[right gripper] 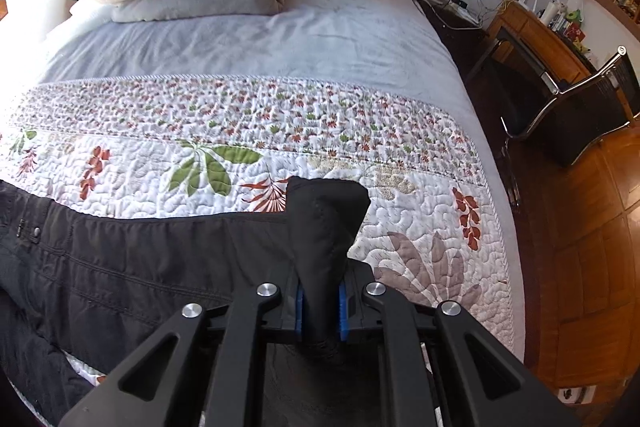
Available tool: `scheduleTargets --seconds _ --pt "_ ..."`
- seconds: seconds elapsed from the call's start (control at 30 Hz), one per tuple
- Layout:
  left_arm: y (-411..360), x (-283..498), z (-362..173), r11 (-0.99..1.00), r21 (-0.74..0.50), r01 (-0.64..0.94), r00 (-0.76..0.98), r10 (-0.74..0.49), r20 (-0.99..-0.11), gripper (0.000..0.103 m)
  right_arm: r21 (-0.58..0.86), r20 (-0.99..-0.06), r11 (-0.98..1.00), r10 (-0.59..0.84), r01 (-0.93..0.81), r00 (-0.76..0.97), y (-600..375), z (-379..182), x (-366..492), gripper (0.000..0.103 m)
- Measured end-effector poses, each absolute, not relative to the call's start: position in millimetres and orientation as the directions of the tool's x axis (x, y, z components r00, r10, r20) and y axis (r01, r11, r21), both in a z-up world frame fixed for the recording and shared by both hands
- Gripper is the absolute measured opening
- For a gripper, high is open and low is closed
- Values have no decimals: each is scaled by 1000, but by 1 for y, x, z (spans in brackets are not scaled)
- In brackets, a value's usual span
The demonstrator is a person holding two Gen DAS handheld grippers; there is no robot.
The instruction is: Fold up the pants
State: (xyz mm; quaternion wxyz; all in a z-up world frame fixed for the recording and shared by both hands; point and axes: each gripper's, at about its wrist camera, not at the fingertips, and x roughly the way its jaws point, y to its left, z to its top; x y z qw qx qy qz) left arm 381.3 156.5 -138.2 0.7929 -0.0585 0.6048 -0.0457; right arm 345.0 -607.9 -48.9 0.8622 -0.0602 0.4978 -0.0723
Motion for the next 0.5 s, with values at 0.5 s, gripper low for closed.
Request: scheduleTargets --seconds 0.5 --pt "166 220 -59 953 -196 232 598 -299 -744 17 -19 -592 997 -75 79 803 -610 23 183 12"
